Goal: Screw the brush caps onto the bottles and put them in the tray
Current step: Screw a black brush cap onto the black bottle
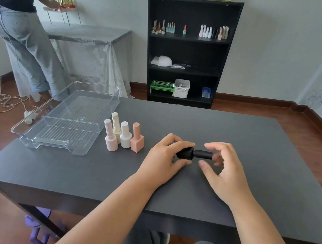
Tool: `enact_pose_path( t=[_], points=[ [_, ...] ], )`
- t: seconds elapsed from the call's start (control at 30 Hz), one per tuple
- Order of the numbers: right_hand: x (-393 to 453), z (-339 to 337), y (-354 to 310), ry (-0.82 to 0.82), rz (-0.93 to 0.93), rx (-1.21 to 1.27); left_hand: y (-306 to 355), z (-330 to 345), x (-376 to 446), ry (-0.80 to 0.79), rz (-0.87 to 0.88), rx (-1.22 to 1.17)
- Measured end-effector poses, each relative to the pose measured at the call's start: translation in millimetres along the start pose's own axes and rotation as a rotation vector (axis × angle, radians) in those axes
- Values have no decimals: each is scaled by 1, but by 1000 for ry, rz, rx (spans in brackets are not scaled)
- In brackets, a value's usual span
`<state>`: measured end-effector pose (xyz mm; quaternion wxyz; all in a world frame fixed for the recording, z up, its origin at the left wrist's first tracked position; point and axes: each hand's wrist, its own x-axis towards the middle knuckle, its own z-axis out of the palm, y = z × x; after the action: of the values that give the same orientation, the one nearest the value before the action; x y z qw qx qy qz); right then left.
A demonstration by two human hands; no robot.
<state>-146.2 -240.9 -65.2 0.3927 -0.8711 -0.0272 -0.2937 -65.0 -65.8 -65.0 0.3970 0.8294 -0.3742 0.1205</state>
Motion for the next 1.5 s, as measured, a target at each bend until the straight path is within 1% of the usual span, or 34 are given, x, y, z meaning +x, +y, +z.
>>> enact_pose_path(
  t=[0.1,0.17,0.27,0.4,0.47,0.6,0.67,0.77,0.87,0.97,1.03,1.13,1.2,1.33,1.5],
  points=[
    [0,2,-2,15,-113,-33,0,0,0,3,-8,-15],
    [0,3,-2,28,-136,-46,0,0,0,6,-6,-19],
    [0,3,-2,44,-51,-26,1,0,0,8,-7,-21],
    [0,2,-3,63,77,109,1,2,0,-11,5,-13],
    [1,1,-3,52,66,151,0,1,0,-4,3,-21],
    [1,1,1,28,-61,60,-1,1,0,5,2,-28],
    [1,1,1,35,-94,37,-1,1,0,1,5,-23],
    [0,1,2,50,-61,21,-1,1,0,2,4,-20],
    [0,2,1,83,36,25,-1,1,0,-4,7,-18],
    [2,1,-1,86,126,101,-1,2,0,-13,17,-19],
    [2,-1,-1,42,126,146,-1,1,0,-8,15,-25],
    [0,0,-1,-26,43,105,-2,0,0,4,11,-40],
    [-1,0,0,-34,3,80,-2,0,0,4,7,-42],
    [0,0,0,9,50,42,0,0,-1,-6,23,-27],
    [1,6,2,-1,102,-25,2,1,-1,-21,64,12]
  ],
)
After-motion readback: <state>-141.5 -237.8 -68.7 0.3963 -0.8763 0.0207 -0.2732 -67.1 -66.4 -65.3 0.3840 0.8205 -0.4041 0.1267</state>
